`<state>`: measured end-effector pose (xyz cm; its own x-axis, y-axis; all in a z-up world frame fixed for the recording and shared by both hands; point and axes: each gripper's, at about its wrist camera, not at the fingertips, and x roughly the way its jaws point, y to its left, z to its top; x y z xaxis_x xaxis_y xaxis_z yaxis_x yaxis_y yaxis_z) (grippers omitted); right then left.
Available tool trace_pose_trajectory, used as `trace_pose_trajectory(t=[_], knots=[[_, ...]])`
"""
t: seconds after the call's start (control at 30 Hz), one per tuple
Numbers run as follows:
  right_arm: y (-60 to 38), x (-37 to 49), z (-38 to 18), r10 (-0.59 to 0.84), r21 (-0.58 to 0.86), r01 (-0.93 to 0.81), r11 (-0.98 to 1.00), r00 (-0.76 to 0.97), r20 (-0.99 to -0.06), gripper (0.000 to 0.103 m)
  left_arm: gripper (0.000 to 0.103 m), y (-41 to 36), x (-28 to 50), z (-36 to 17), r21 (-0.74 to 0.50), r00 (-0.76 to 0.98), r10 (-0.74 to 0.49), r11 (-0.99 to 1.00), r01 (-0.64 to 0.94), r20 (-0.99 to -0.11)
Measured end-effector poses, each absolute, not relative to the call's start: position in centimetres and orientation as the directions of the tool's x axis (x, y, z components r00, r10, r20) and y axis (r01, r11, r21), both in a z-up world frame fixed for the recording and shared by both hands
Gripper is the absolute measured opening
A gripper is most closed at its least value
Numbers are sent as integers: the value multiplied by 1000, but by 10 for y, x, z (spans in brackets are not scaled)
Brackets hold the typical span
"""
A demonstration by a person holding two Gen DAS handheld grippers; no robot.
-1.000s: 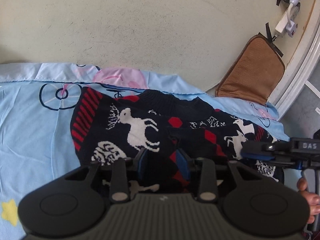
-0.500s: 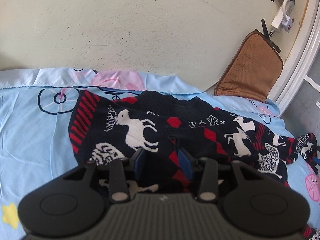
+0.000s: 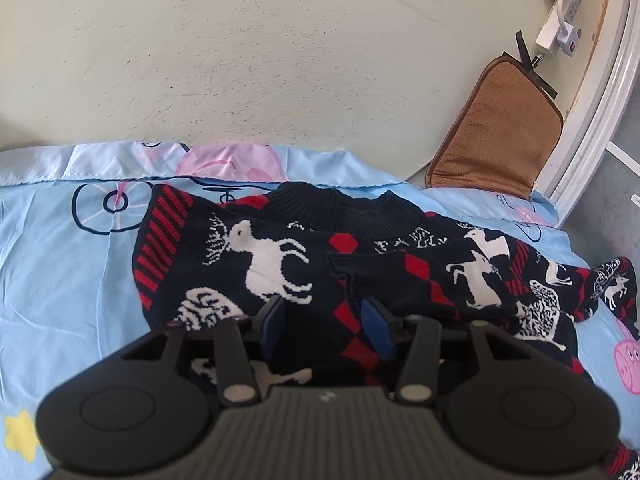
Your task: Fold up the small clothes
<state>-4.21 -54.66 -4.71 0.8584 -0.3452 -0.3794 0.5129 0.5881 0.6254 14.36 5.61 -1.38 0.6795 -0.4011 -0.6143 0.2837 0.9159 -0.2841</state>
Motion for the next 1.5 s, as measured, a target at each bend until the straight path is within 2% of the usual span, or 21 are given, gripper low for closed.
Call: trace_pose_trajectory(t=[0.17, 0.33, 0.37, 0.4, 0.43, 0.47, 0.53, 0.7, 0.83, 0.97, 1.13, 1.3, 1.4, 1.5], knots=[[-565, -39, -79, -313, 635, 545, 547, 837, -449, 63, 45, 56, 144, -14, -281, 680, -400, 916, 286, -614], [-568, -18, -85, -312, 608, 546, 577, 835, -454, 65, 45, 56, 143, -14, -279, 680, -400, 916, 287, -614], [-568, -16, -85, -309, 599, 543, 588, 836, -453, 55, 45, 56, 143, -14, -279, 680, -400, 916, 287, -614], [-568, -14, -83, -318, 583, 551, 597, 830, -458, 33, 45, 56, 143, -14, -279, 680, -400, 916, 287, -614], [-567, -13, -79, -320, 579, 554, 598, 827, -462, 18, 45, 56, 143, -14, -279, 680, -400, 916, 287, -614], [-569, -14, -77, -284, 615, 529, 585, 844, -455, 10, 45, 56, 143, -14, -280, 680, -400, 916, 287, -614], [-566, -24, -61, -290, 656, 500, 565, 865, -409, 10, 45, 56, 143, -14, -281, 680, -401, 916, 286, -614], [-554, -53, 39, -296, 695, 354, 626, 932, -208, 10, 45, 57, 144, -14, -290, 678, -405, 914, 284, -614], [-531, -58, 113, -183, 702, 215, 679, 975, -122, 10, 45, 60, 144, -12, -312, 673, -411, 911, 271, -614], [-480, -33, 151, -18, 675, 85, 733, 994, -106, 10, 49, 70, 144, -6, -365, 680, -423, 900, 238, -600], [-382, 36, 168, 236, 637, -88, 766, 960, -152, 10, 50, 94, 137, 13, -472, 714, -469, 854, 218, -520], [-249, 112, 164, 475, 588, -259, 766, 845, -246, 10, 54, 118, 131, 29, -535, 755, -473, 822, 194, -453], [-168, 147, 143, 596, 585, -343, 735, 737, -318, 11, 56, 132, 131, 33, -571, 769, -478, 800, 183, -424], [-113, 169, 119, 688, 583, -403, 706, 586, -428, 18, 57, 143, 133, 33, -595, 772, -479, 786, 166, -418]])
